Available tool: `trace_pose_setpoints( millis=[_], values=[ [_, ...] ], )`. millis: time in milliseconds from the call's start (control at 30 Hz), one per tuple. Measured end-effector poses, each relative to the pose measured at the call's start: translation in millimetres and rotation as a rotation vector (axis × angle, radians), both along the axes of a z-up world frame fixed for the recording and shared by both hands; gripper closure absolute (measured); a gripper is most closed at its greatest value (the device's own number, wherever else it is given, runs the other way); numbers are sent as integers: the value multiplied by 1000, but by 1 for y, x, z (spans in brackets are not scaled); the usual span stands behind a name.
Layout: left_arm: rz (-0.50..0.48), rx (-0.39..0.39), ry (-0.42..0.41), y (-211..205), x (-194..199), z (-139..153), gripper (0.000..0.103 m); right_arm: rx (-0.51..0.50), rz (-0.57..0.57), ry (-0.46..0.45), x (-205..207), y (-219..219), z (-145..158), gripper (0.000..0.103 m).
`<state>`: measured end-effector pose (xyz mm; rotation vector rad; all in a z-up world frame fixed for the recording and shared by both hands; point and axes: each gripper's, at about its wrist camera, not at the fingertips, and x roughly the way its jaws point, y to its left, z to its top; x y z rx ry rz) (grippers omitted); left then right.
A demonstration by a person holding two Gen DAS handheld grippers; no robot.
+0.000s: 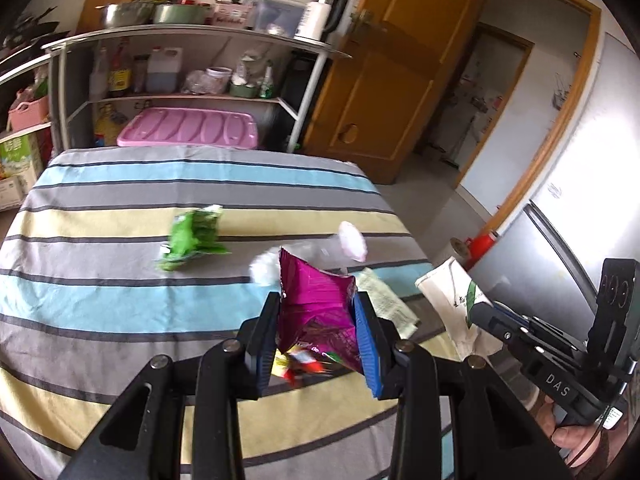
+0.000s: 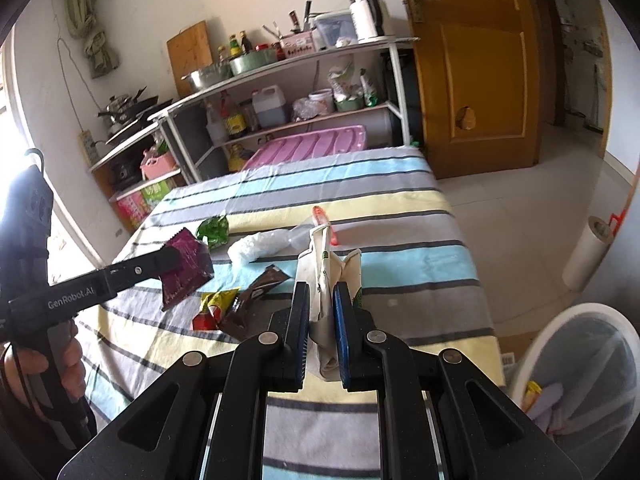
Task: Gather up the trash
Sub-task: 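Carry both items over the bin and open both tools to drop them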
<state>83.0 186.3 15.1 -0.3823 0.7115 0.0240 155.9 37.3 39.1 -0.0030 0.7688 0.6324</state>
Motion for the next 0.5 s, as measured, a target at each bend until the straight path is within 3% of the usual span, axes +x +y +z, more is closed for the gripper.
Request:
trace_pose_setpoints(
  millis=[500],
  values=[
    [-240,41,-14,-105,33,13,65,17,-189,-46,-17,-95,21,91]
  ],
)
